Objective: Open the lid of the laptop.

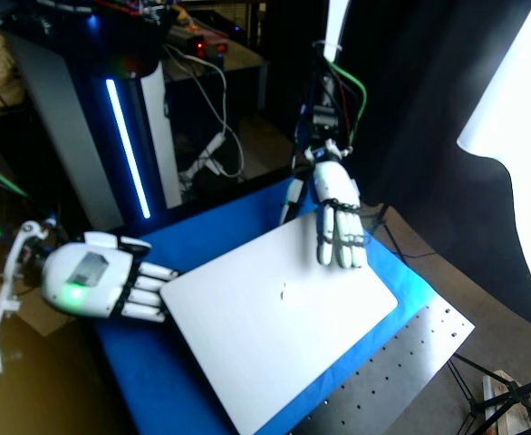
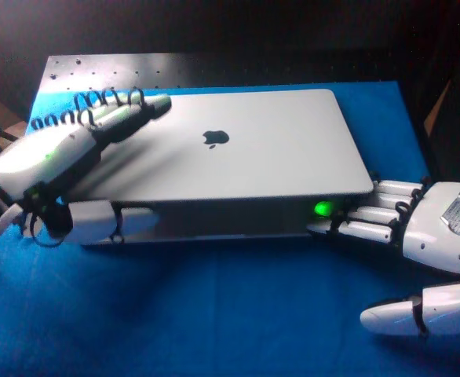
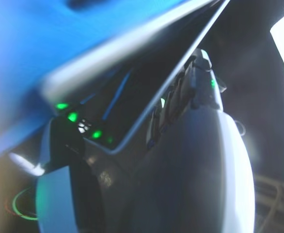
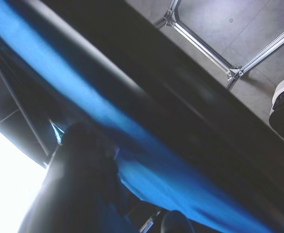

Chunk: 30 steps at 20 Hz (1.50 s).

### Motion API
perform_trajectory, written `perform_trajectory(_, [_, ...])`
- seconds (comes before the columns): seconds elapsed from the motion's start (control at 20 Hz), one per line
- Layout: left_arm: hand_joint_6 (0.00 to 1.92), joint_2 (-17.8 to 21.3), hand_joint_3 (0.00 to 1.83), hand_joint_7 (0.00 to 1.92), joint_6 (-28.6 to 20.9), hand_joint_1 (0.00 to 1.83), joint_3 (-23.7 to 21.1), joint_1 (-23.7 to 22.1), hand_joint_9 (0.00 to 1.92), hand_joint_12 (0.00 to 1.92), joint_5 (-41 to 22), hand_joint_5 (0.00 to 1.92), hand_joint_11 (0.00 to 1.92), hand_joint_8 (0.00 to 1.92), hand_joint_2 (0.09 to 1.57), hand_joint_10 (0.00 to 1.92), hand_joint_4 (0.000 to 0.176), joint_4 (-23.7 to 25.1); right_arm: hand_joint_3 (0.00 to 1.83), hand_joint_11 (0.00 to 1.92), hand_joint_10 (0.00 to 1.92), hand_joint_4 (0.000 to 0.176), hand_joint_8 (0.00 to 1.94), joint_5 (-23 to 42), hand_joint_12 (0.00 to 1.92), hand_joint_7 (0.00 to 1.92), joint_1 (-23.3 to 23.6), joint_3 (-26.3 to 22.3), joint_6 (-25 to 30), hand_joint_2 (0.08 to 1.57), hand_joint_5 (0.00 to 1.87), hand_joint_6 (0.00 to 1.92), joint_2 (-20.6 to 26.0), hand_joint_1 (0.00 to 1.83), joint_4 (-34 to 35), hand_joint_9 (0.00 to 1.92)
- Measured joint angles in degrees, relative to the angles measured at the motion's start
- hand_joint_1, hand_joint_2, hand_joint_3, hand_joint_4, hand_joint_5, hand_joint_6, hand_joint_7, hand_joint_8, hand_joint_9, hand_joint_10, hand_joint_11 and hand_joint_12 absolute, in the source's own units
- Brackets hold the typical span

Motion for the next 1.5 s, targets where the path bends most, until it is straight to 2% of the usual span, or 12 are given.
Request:
perform_trajectory(0.05, [0.02,0.0,0.00,0.03,0.3,0.96,0.2,-0.6,0.00,0.00,0.1,0.14,0.00,0.00,1.07,0.00,0.088,-0.1,0.00,0.09,0.00,0.000,0.00,-0.1,0.07,0.08,0.0,0.0,0.0,1.21,0.08,0.01,0.0,0.00,-0.1,0.05])
perform_trajectory(0.1, [0.02,0.0,0.00,0.03,0.8,0.96,0.5,-1.1,0.00,0.00,0.1,0.14,0.00,0.01,1.07,0.00,0.086,0.1,0.00,0.10,0.00,0.000,0.00,-0.1,0.07,0.07,0.0,0.0,0.1,1.21,0.08,0.01,0.0,0.00,-0.1,0.05])
perform_trajectory(0.15, [0.00,0.0,0.00,0.00,1.8,0.96,0.7,-1.6,0.00,0.00,0.2,0.09,0.00,0.00,1.08,0.00,0.143,-0.1,0.00,0.06,0.00,0.000,0.00,-0.1,0.06,0.06,0.0,0.0,0.1,1.21,0.08,0.00,-0.1,0.00,-0.1,0.04])
perform_trajectory(0.2, [0.00,0.0,0.00,0.00,2.2,0.95,1.5,-2.3,0.00,0.00,0.9,0.05,0.00,0.00,1.08,0.00,0.172,-0.3,0.00,0.06,0.01,0.000,0.01,-0.1,0.06,0.07,0.0,0.0,0.2,1.21,0.08,0.00,-0.1,0.00,-0.2,0.05])
perform_trajectory(0.25, [0.00,-0.1,0.00,0.00,2.2,0.95,2.2,-2.7,0.00,0.00,1.6,0.06,0.00,0.00,1.07,0.00,0.175,-0.3,0.00,0.06,0.00,0.000,0.00,-0.1,0.05,0.07,0.0,0.0,0.2,1.21,0.07,0.00,-0.1,0.00,-0.1,0.04])
perform_trajectory(0.4, [0.01,-0.7,0.00,0.04,2.6,1.00,3.3,-3.8,0.00,0.00,3.3,0.08,0.00,0.01,1.07,0.00,0.170,-2.3,0.00,0.04,0.00,0.000,0.00,-0.1,0.05,0.07,0.0,0.0,0.3,1.20,0.08,0.00,-0.2,0.00,-0.1,0.05])
perform_trajectory(0.45, [0.01,-0.7,0.00,0.04,2.6,1.02,3.6,-4.1,0.00,0.00,3.2,0.09,0.00,0.00,1.08,0.00,0.146,-3.3,0.00,0.03,0.00,0.000,0.00,-0.1,0.05,0.06,0.0,0.0,0.4,1.19,0.06,0.00,-0.3,0.00,-0.1,0.04])
perform_trajectory(0.85, [0.00,-1.7,0.00,0.08,2.6,1.00,4.2,-5.1,0.00,0.00,-1.1,0.12,0.00,0.01,1.07,0.00,0.100,-7.7,0.00,0.01,0.00,0.000,0.00,-0.3,0.04,0.05,0.0,-0.1,0.8,1.18,0.06,0.00,-0.3,0.00,-0.5,0.04])
perform_trajectory(1.3, [0.00,-2.2,0.00,0.06,2.8,1.03,4.5,-5.1,0.00,0.00,-0.7,0.09,0.00,0.00,1.04,0.00,0.172,-7.9,0.00,0.05,0.00,0.000,0.00,-1.1,0.07,0.09,0.8,0.0,1.5,1.23,0.10,0.00,-0.1,0.00,-1.7,0.06])
perform_trajectory(1.35, [0.00,-2.6,0.00,0.06,2.8,1.01,4.9,-5.1,0.00,0.00,-0.6,0.09,0.00,0.00,1.04,0.00,0.170,-7.9,0.00,0.06,0.01,0.000,0.01,-1.1,0.08,0.10,1.1,0.0,1.5,1.23,0.10,0.01,0.0,0.00,-1.8,0.07])
perform_trajectory(1.45, [0.00,-2.8,0.00,0.06,2.8,1.00,4.8,-5.1,0.00,0.00,-0.1,0.10,0.00,0.00,1.04,0.00,0.143,-7.9,0.00,0.05,0.00,0.000,0.01,-1.7,0.08,0.10,1.8,0.1,1.7,1.23,0.10,0.01,0.2,0.00,-2.5,0.07])
perform_trajectory(1.5, [0.00,-2.8,0.00,0.06,2.8,0.98,4.8,-5.1,0.00,0.00,0.0,0.09,0.00,0.00,1.04,0.00,0.149,-7.7,0.00,0.06,0.01,0.000,0.01,-2.1,0.08,0.12,2.3,0.1,1.7,1.23,0.12,0.01,0.3,0.00,-3.1,0.08])
